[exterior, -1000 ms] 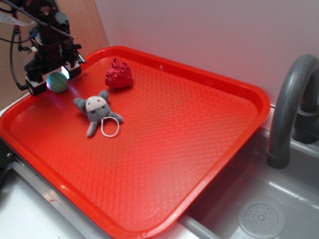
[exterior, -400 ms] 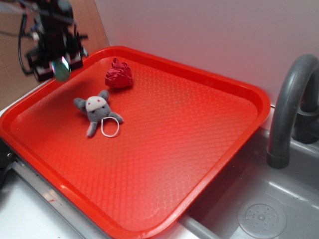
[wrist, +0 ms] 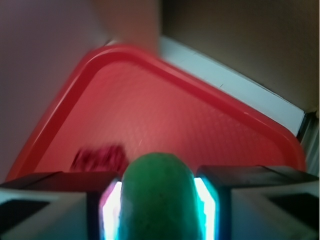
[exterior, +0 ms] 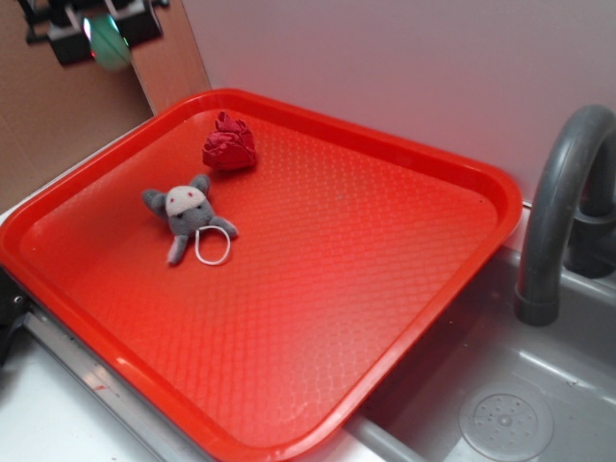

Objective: Grab the green ball.

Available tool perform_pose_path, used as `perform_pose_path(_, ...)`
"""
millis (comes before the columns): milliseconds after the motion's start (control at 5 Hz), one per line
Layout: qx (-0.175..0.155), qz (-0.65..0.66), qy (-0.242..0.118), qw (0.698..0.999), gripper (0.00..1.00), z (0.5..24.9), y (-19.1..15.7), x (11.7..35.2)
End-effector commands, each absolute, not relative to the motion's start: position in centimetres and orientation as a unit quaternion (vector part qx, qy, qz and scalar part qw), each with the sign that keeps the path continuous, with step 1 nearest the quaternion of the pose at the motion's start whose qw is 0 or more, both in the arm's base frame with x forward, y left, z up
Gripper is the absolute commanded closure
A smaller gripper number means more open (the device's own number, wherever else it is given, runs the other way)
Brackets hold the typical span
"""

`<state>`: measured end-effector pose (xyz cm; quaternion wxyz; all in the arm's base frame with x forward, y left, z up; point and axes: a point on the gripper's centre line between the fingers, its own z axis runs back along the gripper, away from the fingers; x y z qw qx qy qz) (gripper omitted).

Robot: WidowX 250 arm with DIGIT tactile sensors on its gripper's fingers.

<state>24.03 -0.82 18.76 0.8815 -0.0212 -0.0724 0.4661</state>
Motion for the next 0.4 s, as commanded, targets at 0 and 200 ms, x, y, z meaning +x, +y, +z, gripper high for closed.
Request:
perform_pose_path(0,-0.058,0.236,-0.114,0.963,1.00,26.4,-2.0,19.7)
perform_pose_path(200,-0.083,0.158,-0.132,0.975,1.00,27.1,-2.4,18.6)
